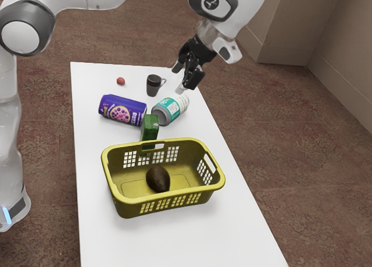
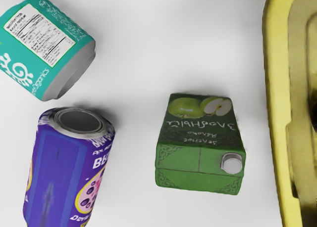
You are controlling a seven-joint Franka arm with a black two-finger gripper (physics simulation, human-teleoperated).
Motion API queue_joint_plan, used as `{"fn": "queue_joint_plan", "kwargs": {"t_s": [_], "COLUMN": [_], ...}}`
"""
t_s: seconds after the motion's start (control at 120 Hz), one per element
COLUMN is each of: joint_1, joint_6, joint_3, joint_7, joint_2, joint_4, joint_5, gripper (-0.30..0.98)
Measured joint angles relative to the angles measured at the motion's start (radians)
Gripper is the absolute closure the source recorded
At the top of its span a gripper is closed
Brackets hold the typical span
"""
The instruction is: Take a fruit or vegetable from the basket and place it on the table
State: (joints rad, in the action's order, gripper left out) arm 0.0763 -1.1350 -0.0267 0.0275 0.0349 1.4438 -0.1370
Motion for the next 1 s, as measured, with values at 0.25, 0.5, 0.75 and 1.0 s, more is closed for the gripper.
{"fn": "queue_joint_plan", "kwargs": {"t_s": [0.25, 0.5, 0.75, 1.0], "joint_1": [0.075, 0.220, 0.290, 0.383], "joint_6": [-0.228, -0.245, -0.251, -0.249], "joint_3": [-0.013, -0.021, -0.023, -0.022], "joint_7": [-0.097, -0.584, -0.967, -1.215], "joint_2": [0.001, 0.061, 0.076, 0.079], "joint_4": [0.008, 0.014, 0.014, 0.018], "joint_5": [-0.010, -0.004, -0.054, -0.049], "gripper": [0.00, 0.00, 0.00, 0.00]}}
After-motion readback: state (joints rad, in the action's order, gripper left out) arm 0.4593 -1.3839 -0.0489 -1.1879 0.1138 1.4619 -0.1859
